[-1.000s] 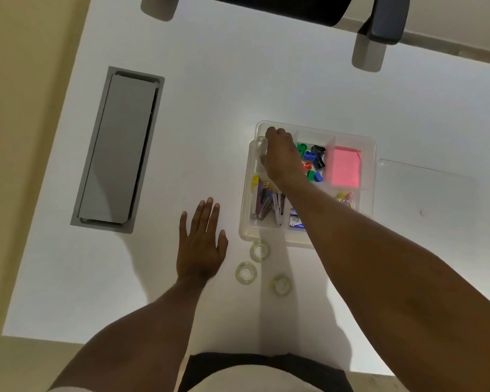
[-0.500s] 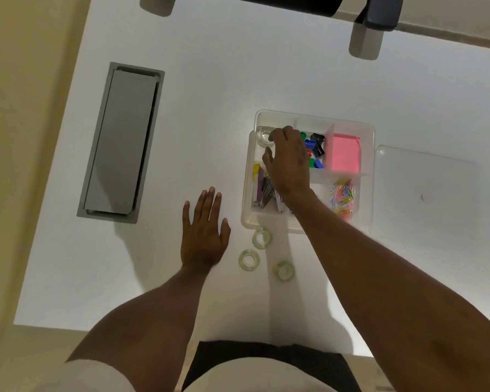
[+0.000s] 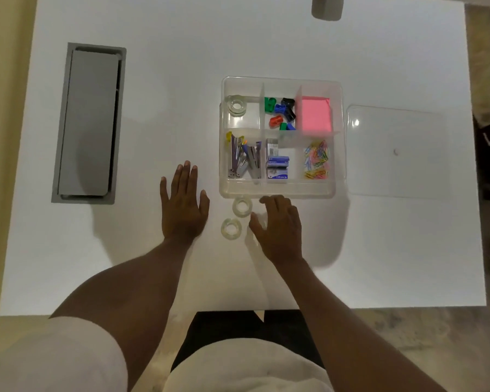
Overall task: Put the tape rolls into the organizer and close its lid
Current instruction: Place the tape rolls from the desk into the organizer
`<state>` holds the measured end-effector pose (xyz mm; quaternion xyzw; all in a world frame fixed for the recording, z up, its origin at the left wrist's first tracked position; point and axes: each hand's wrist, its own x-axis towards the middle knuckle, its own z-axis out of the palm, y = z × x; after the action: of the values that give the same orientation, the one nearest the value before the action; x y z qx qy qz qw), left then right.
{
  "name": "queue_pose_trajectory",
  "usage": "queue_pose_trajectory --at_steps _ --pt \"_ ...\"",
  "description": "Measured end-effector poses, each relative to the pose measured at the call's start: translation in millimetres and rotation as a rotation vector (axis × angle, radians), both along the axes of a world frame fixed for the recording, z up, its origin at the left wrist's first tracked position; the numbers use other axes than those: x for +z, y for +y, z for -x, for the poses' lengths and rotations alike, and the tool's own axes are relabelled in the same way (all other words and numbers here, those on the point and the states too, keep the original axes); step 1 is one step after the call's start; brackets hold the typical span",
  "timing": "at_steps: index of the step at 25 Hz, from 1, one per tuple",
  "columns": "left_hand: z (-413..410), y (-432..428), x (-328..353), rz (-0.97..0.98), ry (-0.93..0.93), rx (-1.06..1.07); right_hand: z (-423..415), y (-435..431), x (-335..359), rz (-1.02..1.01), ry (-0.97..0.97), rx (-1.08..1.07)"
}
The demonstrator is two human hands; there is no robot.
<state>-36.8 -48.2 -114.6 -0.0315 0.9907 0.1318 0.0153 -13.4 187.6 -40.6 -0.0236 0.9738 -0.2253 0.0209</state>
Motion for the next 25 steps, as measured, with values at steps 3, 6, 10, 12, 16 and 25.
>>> queue_pose_trajectory --at_steps 3,6,10,12,16,25 --pt "-0.3 1.9 -0.8 -0.005 0.01 0.0 -29.1 17.3 -10.8 -0.051 -0.122 -0.011" --pt "-2.2 1.4 -1.0 -0.005 -0.004 -0.002 -48.1 26.4 -14.8 -0.089 -0.173 -0.002" --pt "-2.0 2.6 0.0 -0.013 -0.01 0.0 -57.2 30.6 -15.8 -0.163 -0.173 0.043" --pt "-2.7 3.1 0.2 -0.013 -0.014 0.0 -58.1 29.8 -15.7 -0.165 -0.158 0.034" --pt "-6.6 3.1 -0.6 -0.007 -0.009 -0.003 -43.9 19.3 -10.6 -0.11 -0.073 0.033" --pt "-5.4 2.9 -2.1 -0.038 0.008 0.007 105.2 -9.3 31.3 -0.032 0.14 0.062"
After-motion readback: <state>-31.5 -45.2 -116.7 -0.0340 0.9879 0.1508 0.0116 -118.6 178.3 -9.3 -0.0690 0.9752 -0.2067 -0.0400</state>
